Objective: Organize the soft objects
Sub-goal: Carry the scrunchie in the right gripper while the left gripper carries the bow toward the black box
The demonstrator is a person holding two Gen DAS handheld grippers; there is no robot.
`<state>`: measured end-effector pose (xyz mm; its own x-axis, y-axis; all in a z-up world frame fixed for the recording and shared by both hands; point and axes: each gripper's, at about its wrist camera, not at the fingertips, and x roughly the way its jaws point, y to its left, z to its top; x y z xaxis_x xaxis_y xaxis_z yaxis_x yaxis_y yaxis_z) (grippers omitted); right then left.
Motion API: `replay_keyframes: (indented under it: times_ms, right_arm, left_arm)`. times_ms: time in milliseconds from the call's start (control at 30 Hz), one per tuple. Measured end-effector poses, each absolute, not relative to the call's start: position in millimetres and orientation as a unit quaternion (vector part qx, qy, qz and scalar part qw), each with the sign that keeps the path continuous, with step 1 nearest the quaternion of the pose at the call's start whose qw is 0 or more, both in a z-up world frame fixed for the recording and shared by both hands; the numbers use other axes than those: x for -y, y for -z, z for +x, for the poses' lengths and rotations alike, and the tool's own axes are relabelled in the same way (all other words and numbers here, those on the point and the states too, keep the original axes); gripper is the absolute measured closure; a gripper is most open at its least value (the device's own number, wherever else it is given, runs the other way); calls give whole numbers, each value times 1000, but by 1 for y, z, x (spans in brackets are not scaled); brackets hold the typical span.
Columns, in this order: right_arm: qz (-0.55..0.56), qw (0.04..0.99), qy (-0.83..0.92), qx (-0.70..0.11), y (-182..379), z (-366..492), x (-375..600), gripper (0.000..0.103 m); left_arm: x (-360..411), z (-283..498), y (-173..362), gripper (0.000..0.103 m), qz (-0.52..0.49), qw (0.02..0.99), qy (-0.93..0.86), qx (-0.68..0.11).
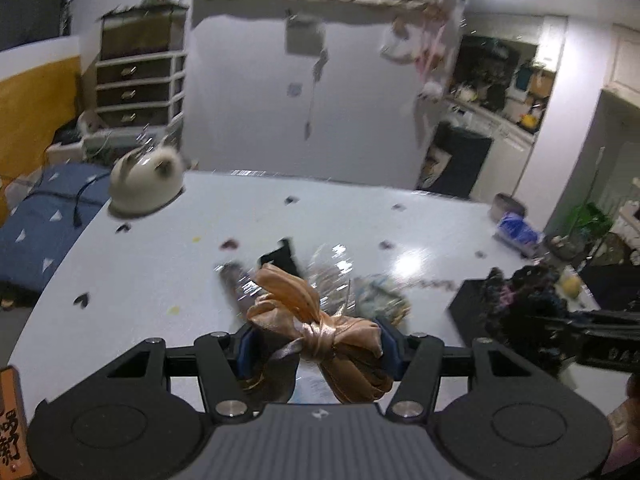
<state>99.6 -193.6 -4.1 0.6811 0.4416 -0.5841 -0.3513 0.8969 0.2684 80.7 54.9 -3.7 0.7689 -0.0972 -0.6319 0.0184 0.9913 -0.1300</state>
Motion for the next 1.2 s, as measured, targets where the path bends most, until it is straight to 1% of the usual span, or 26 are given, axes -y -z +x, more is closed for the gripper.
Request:
replay_keyframes:
  times_ms: [267,667,867,1200]
  right_arm:
    - [74,935,-167,-304,-15,79,228,58]
    - [98,942,-84,-311,-11,86,297,57]
    - [95,933,-83,-338,0,114,338,57]
    - [78,901,-104,-413,30,171,397,56]
  left_arm:
    - [-4,72,-19,44,-39,946,84,-309]
    - [60,93,-11,44,-42,936,138,-322]
    - [100,120,-2,44,-51,929,131,-343]
    - [167,153,10,43,-59,912,113,-390]
